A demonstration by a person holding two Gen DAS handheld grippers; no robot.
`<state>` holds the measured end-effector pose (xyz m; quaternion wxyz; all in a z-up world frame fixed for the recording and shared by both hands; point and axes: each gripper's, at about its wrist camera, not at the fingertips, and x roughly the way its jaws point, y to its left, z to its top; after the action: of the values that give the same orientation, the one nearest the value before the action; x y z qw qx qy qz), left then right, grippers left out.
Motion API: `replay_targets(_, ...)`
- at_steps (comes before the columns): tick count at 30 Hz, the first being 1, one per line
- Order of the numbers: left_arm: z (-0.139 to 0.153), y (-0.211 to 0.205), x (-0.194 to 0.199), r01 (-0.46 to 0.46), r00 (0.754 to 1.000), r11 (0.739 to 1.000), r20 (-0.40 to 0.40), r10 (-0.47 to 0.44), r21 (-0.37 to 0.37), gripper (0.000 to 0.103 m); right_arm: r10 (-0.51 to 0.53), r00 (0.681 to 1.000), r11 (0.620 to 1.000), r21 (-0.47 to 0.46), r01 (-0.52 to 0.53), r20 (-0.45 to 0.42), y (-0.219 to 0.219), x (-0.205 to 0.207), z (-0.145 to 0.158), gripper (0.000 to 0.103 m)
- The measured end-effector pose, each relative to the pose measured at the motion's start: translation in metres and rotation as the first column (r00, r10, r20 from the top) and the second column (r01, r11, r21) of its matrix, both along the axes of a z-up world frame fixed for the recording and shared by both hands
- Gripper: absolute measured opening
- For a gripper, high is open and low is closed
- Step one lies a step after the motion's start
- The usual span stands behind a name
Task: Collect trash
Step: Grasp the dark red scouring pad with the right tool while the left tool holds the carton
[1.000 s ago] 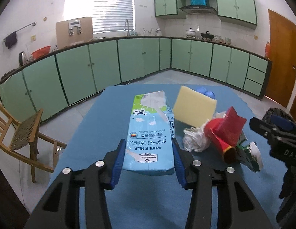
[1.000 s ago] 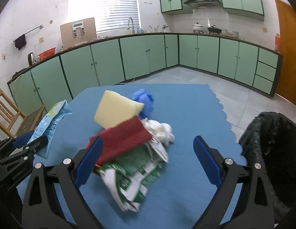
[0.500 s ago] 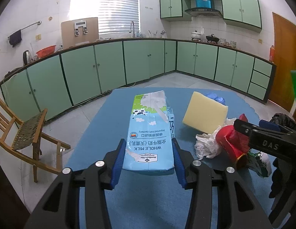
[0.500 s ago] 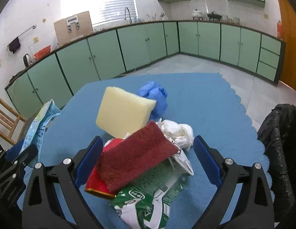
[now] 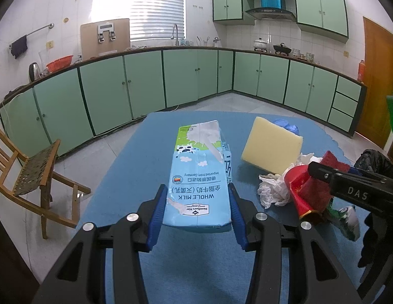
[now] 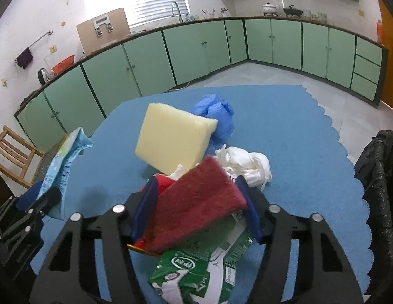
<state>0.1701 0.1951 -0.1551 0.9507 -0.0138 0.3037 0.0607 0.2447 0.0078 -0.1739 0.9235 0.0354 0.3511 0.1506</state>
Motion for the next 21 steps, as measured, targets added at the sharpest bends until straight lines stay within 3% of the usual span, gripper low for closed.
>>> replay_targets(2,0.001,-0.002,-0.001,0.004,1.000,1.000,0.001,-0.004,-0.001,0.047,0.017,1.000,1.000,0.015,-0.017,0.007,-0.003,-0.003,0.004,0.045)
replay_targets(3,0.001,-0.003,-0.001,0.006,1.000,1.000,0.003,-0.006,-0.002,0.047,0.025,1.000,1.000,0.017,-0.025,0.014,-0.003,-0.005,0.006,0.034)
replay_targets(7,0.004,-0.008,-0.003,0.016,1.000,1.000,0.008,-0.016,-0.002,0.047,0.080,0.996,0.996,0.025,-0.082,0.043,-0.005,-0.011,0.018,0.020)
replay_targets(21,0.024,-0.020,-0.008,0.051,0.998,0.999,0.044,-0.051,0.003,0.047,0.121,0.987,0.991,0.039,-0.125,0.105,-0.012,-0.028,0.049,0.016)
